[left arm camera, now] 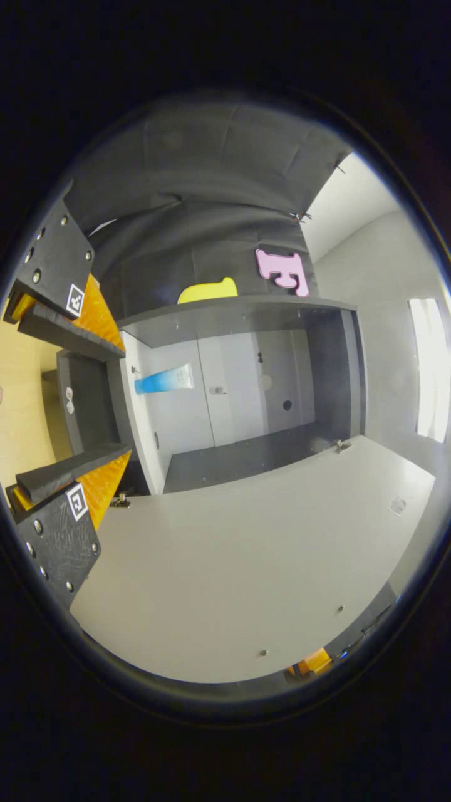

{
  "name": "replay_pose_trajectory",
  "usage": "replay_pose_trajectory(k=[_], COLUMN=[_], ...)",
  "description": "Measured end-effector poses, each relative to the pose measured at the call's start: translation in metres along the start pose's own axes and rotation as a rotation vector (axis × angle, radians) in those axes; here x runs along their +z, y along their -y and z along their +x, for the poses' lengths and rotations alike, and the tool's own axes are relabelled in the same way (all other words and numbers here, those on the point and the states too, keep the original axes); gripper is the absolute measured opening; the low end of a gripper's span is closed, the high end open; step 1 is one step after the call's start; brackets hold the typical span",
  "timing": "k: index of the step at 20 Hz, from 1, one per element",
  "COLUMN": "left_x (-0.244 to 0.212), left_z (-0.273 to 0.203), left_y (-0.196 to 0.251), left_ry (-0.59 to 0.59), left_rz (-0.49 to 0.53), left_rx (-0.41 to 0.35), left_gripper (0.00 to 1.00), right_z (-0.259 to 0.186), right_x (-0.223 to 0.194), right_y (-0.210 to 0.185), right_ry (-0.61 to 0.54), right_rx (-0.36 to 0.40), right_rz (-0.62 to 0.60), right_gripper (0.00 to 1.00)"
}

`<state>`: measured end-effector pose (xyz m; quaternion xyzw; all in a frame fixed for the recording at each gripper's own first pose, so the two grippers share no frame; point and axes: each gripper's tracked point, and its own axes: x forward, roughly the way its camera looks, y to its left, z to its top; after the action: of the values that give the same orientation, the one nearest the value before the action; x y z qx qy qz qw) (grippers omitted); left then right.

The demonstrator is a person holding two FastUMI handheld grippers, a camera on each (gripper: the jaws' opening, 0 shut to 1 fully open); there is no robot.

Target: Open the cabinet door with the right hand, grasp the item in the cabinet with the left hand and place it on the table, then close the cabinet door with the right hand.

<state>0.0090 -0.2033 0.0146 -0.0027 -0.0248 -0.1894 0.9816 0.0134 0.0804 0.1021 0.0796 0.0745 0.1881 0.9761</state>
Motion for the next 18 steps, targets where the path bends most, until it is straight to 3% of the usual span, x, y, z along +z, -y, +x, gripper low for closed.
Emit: replay_pose_trajectory(k=[4, 9, 10, 13, 15, 18], left_x=[0.004, 0.013, 0.016, 0.024, 0.025, 0.023], left_z=[0.015, 0.045, 0.053, 0.078, 0.096, 0.127], left_y=[0.002, -0.005, -0.008, -0.015, -0.020, -0.028], left_ry=[0.002, 0.010, 0.017, 0.033, 0.036, 0.030], left_rz=[-0.004, -0.018, -0.018, -0.022, -0.023, -0.044], left_rx=[0.005, 0.033, 0.045, 0.070, 0.086, 0.112], left_gripper=[0.80, 0.80, 0.80, 0.80, 0.80, 0.81], right_z=[-0.022, -0.045, -0.045, -0.048, -0.056, -0.049], right_x=[0.014, 0.018, 0.018, 0.013, 0.010, 0.001], right_y=[0.002, 0.052, 0.062, 0.103, 0.119, 0.131], right_ry=[0.046, 0.079, 0.083, 0.089, 0.086, 0.061], right_rx=[0.030, -0.138, -0.170, -0.315, -0.389, -0.417], right_rz=[0.017, -0.044, -0.047, -0.102, -0.132, -0.110], right_gripper=[0.18, 0.14, 0.24, 1.00, 0.98, 0.98])
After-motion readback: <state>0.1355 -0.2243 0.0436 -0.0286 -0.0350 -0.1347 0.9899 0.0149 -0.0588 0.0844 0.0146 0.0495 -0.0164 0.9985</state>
